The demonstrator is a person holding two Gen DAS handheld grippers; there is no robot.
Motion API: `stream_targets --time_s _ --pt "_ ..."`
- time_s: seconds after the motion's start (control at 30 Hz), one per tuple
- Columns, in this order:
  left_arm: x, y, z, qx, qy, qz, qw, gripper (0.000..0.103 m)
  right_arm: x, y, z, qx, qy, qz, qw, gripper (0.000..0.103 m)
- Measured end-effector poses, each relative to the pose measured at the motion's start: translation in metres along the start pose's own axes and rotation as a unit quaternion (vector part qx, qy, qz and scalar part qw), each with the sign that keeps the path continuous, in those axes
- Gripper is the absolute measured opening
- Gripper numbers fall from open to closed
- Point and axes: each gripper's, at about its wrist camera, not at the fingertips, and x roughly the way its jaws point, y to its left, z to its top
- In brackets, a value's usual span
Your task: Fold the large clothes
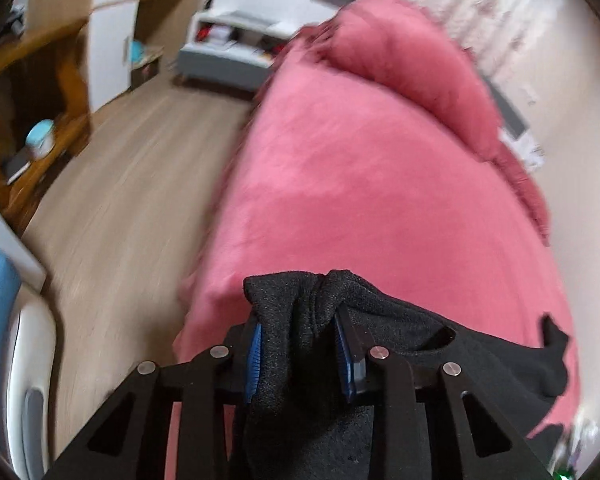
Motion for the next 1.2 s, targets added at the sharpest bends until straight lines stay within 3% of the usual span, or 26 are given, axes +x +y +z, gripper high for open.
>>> stream_targets --time_s 0.03,0.13,0.2,0.3,0.33,0.4,0.47,0.6,0.67,0.77,0.8,0.83,0.87,1.0,1.2 --pt "0.01 -0.001 -0.004 0.006 0.002 0.015 0.9999 0.032 0.0 0.0 0.0 0.0 0.0 0.0 1.0 0.044" --pt "0.021 -0.013 -0.018 0.042 -0.021 0.052 0.9976 0.047 0.001 0.0 0.0 0.001 0.0 0.001 1.0 0.044" --pt "0.01 -0.016 -0.019 0.042 -0.035 0.077 0.9955 0.066 0.002 0.001 0.001 0.002 0.0 0.002 1.0 0.044" --pt "-0.025 -0.017 -0.02 0.032 -0.096 0.115 0.9883 0.072 0.002 -0.001 0.0 0.005 0.0 0.005 1.0 0.044" --pt "-0.038 -0.019 -0.022 0.025 -0.115 0.109 0.987 0.075 0.002 -0.001 0.0 0.005 0.0 0.005 1.0 0.044" --pt "-0.059 -0.031 -0.029 0.013 -0.141 0.059 0.9882 0.085 0.001 -0.002 0.001 0.005 0.0 0.005 1.0 0.044" --pt "-0.064 -0.053 -0.04 0.029 -0.133 0.014 0.9905 0.089 0.001 -0.002 0.0 0.005 0.0 0.005 1.0 0.044" --pt "-0.039 -0.103 -0.07 0.093 -0.081 -0.034 0.9917 0.09 0.001 -0.003 0.001 0.006 0.0 0.007 1.0 0.044" --pt "-0.014 -0.125 -0.09 0.13 -0.058 -0.031 0.9893 0.09 0.0 -0.004 0.001 0.007 0.002 0.008 1.0 0.044" --pt "0.024 -0.13 -0.107 0.156 -0.036 0.022 0.9869 0.088 -0.001 -0.007 0.008 0.011 0.019 0.02 1.0 0.044" --pt "0.035 -0.127 -0.113 0.169 -0.039 0.042 0.9839 0.091 -0.002 -0.015 0.017 0.028 0.029 0.043 0.998 0.044" --pt "0.041 -0.119 -0.119 0.181 -0.06 0.035 0.9809 0.092 -0.003 -0.023 0.026 0.046 0.031 0.071 0.996 0.044" --pt "0.04 -0.111 -0.122 0.171 -0.071 0.017 0.9826 0.094 -0.004 -0.035 0.038 0.07 0.029 0.094 0.993 0.044" --pt "0.048 -0.108 -0.117 0.159 -0.061 0.003 0.9853 0.1 0.014 -0.09 0.104 0.163 0.017 0.129 0.978 0.044" --pt "0.046 -0.108 -0.12 0.159 -0.062 0.0 0.9853 0.102 0.096 -0.141 0.189 0.25 0.04 0.106 0.962 0.044"
